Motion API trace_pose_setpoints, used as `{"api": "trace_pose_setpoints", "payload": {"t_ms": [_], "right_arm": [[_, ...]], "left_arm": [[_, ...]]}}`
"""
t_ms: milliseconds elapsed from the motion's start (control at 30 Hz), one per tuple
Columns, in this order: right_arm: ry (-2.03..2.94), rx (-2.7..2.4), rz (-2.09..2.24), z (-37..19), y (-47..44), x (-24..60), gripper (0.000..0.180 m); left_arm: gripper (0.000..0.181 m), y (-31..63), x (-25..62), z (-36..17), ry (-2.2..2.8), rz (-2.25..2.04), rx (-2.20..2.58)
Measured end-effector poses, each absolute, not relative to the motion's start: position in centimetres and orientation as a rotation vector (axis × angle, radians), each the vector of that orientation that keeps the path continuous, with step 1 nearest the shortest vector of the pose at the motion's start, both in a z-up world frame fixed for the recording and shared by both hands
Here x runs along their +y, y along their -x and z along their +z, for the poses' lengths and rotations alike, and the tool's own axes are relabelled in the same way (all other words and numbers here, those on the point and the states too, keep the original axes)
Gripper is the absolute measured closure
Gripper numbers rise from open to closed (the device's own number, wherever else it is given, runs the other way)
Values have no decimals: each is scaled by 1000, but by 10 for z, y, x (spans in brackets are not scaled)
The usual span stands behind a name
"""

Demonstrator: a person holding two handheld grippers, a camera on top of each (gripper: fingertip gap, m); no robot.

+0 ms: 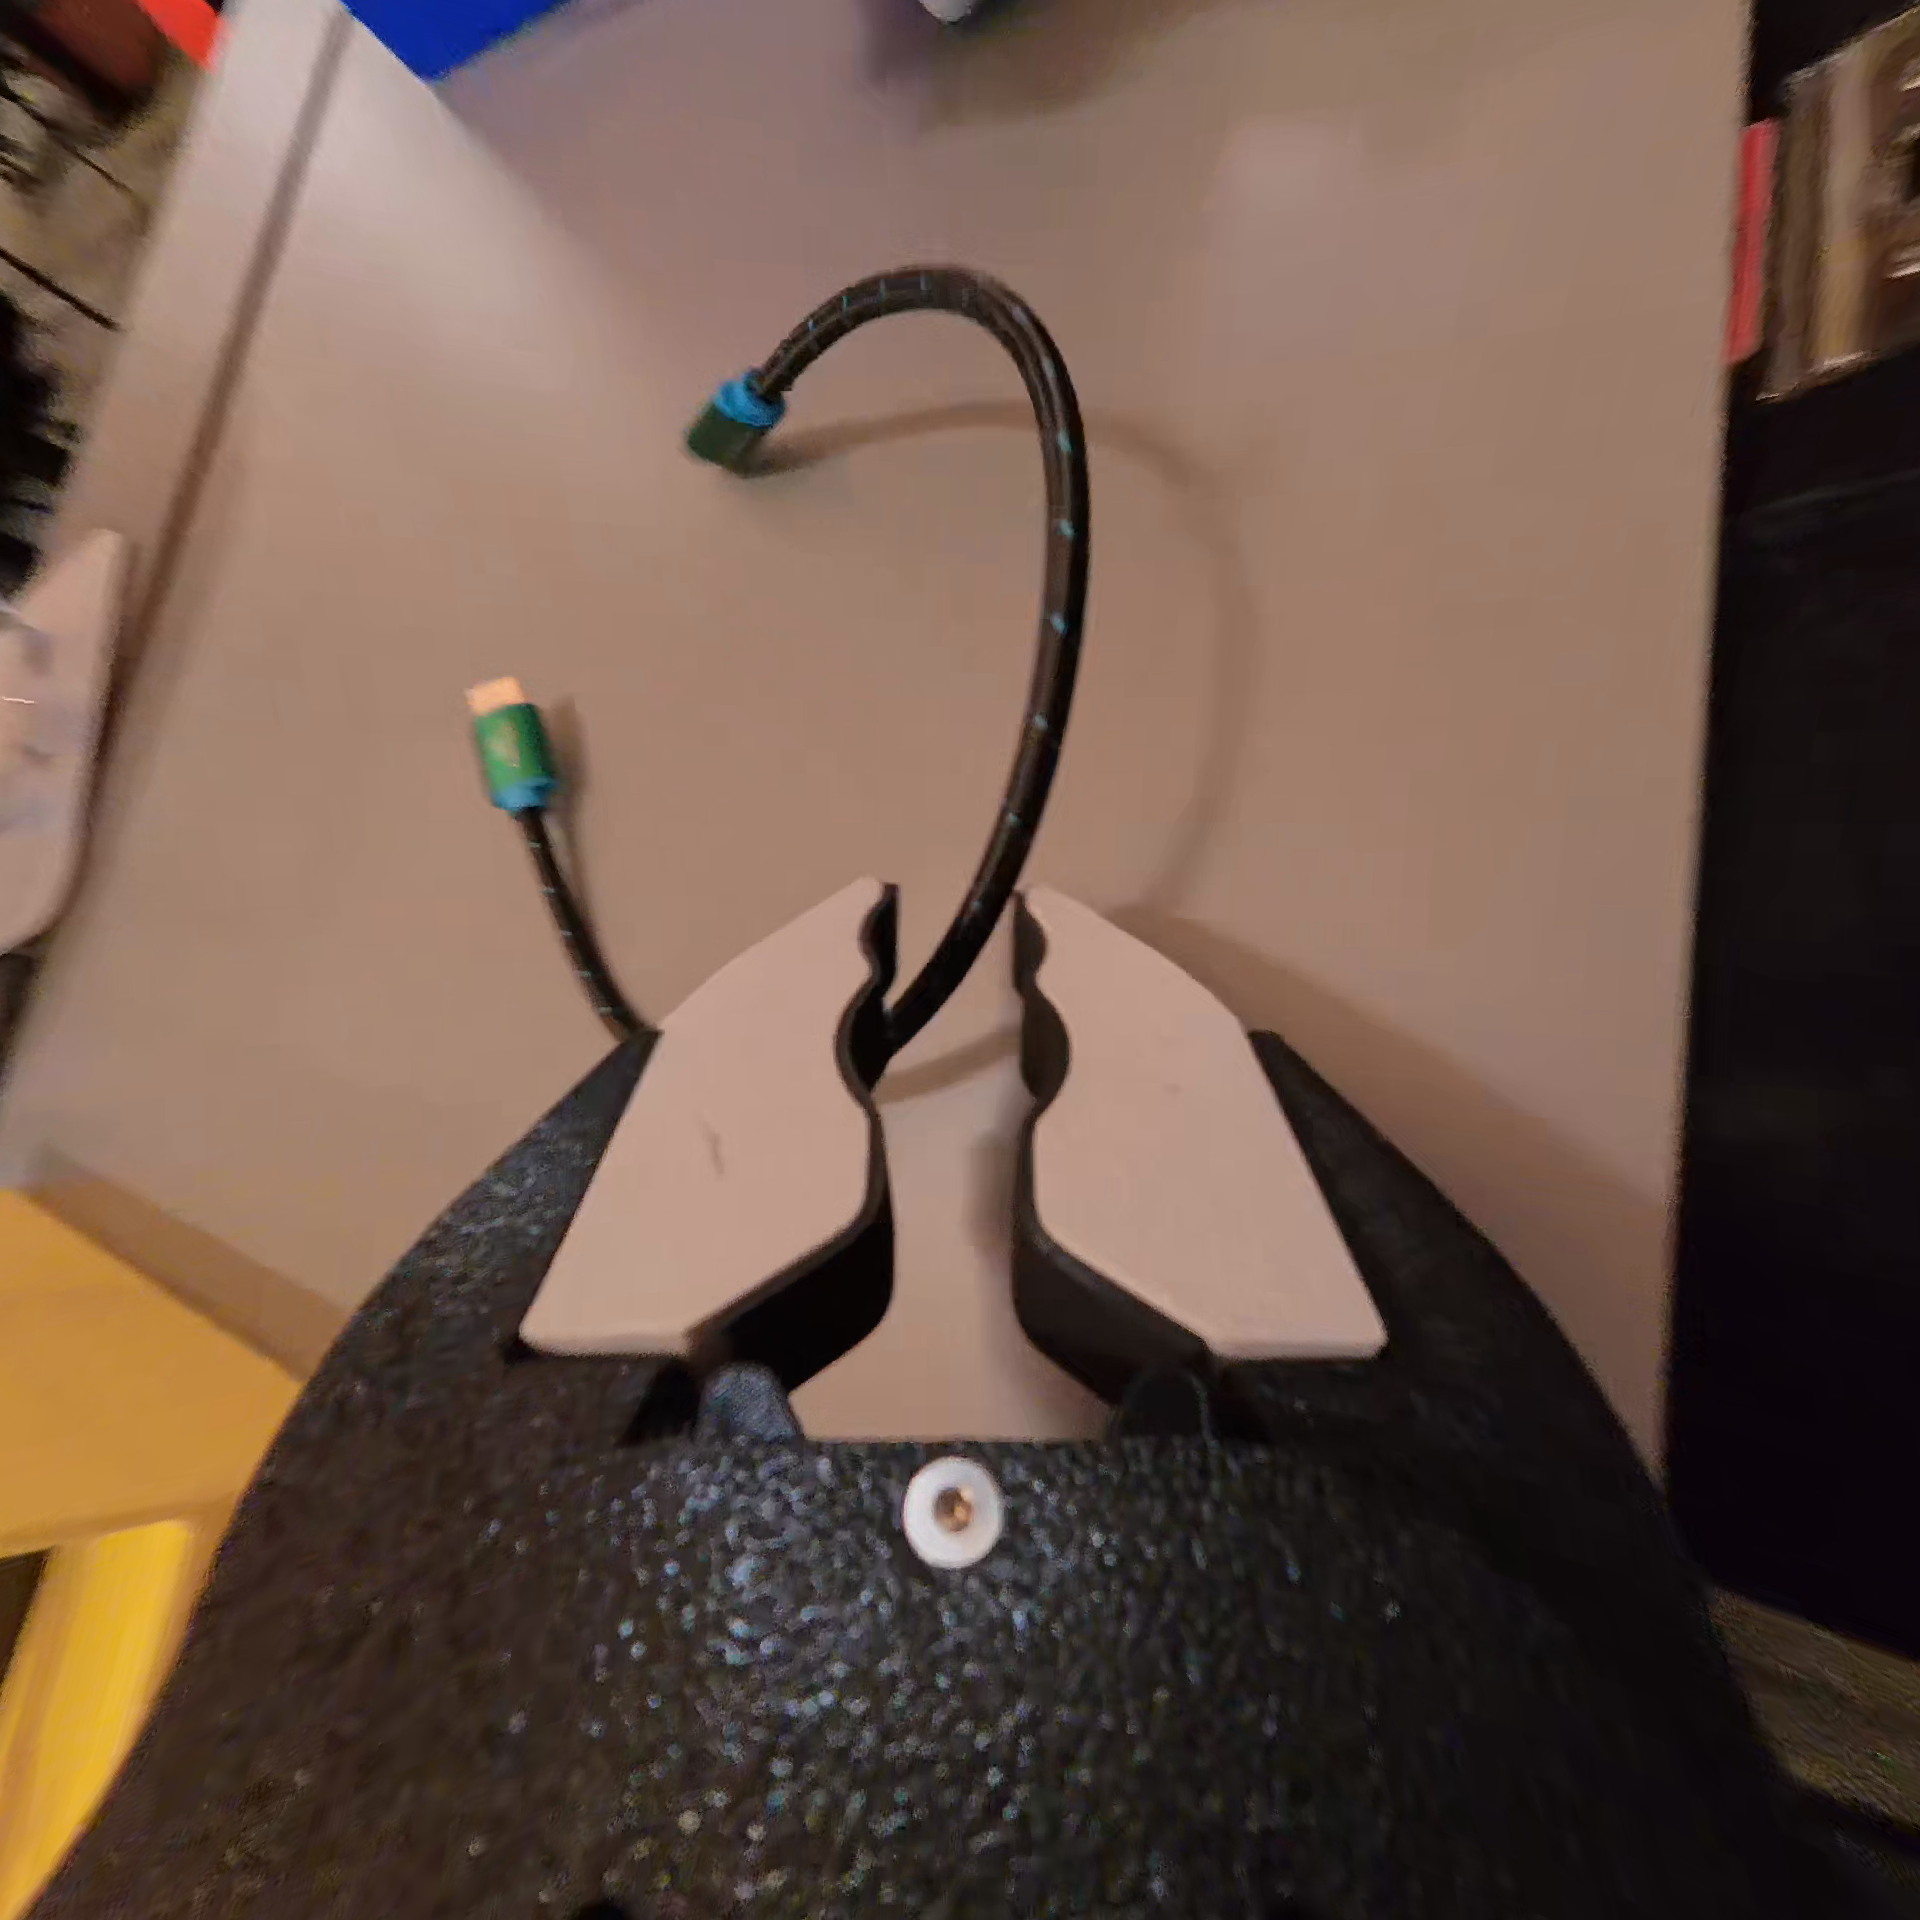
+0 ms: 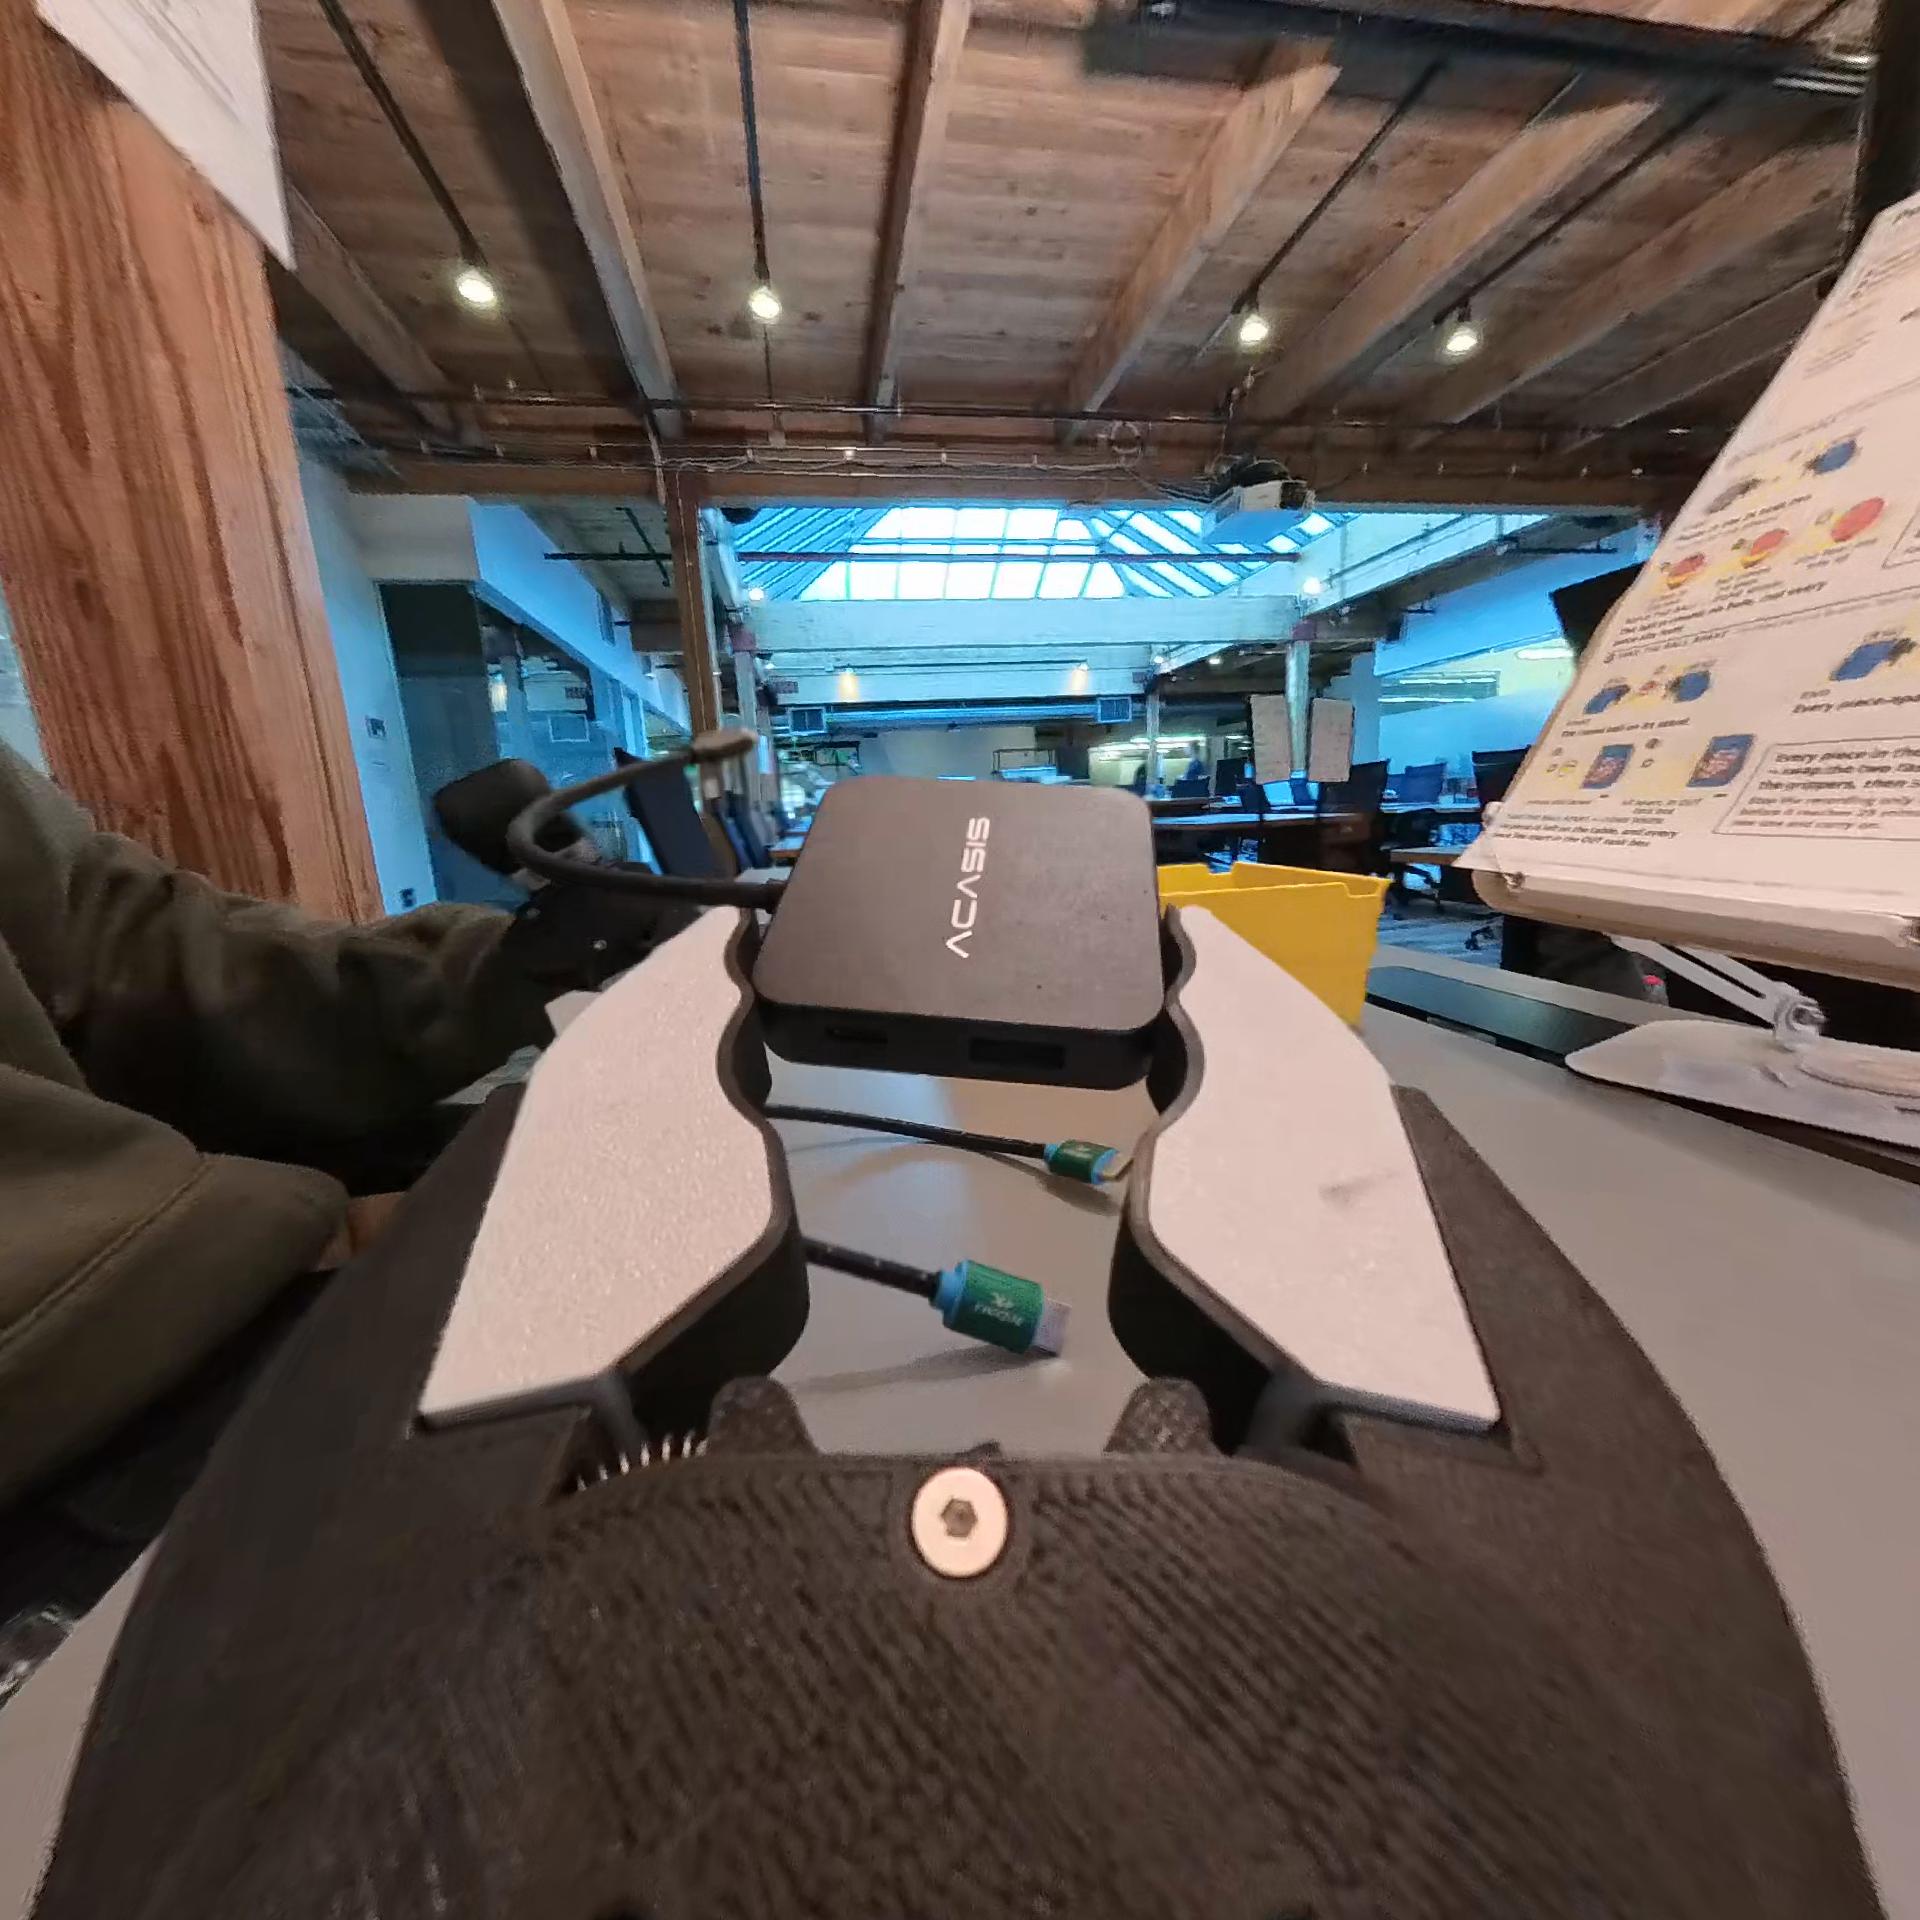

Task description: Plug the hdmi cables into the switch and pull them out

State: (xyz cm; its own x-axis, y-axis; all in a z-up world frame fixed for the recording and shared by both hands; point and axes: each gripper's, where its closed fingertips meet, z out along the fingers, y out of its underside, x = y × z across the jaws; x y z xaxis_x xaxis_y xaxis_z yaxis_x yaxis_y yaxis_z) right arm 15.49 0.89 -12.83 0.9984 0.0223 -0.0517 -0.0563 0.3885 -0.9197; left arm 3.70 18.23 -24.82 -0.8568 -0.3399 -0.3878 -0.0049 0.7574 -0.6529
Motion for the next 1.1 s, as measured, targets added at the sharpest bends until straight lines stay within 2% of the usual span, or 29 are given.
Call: {"api": "trace_pose_setpoints", "payload": {"t_ms": [133, 167, 267, 333, 533, 600, 800, 1000, 1100], "right_arm": [[1207, -48, 46, -131, -142, 14, 107], [1211, -52, 47, -131, -141, 14, 107], [1204, -46, 67, -131, -142, 13, 107], [1201, -38, 78, -130, -143, 13, 107], [1195, -47, 72, -130, -142, 12, 107], [1196, -45, 76, -130, -142, 12, 107], [1198, -45, 101, -130, -143, 13, 107], [1206, -63, 114, -131, -140, 16, 107], [1209, -67, 112, -131, -140, 16, 107]], "left_arm": [[123, -25, 172, -226, 397, -1173, 2541], [121, -34, 172, -217, 462, -1206, 2500], [130, -93, 198, -211, 628, -963, 2270], [130, -125, 212, -217, 634, -775, 2176], [127, -173, 196, -256, 576, -596, 2212], [137, -183, 189, -259, 585, -619, 2201], [138, -190, 188, -264, 667, -589, 2248], [159, -189, 182, -268, 679, -624, 2281], [162, -192, 181, -267, 677, -636, 2259]]}}
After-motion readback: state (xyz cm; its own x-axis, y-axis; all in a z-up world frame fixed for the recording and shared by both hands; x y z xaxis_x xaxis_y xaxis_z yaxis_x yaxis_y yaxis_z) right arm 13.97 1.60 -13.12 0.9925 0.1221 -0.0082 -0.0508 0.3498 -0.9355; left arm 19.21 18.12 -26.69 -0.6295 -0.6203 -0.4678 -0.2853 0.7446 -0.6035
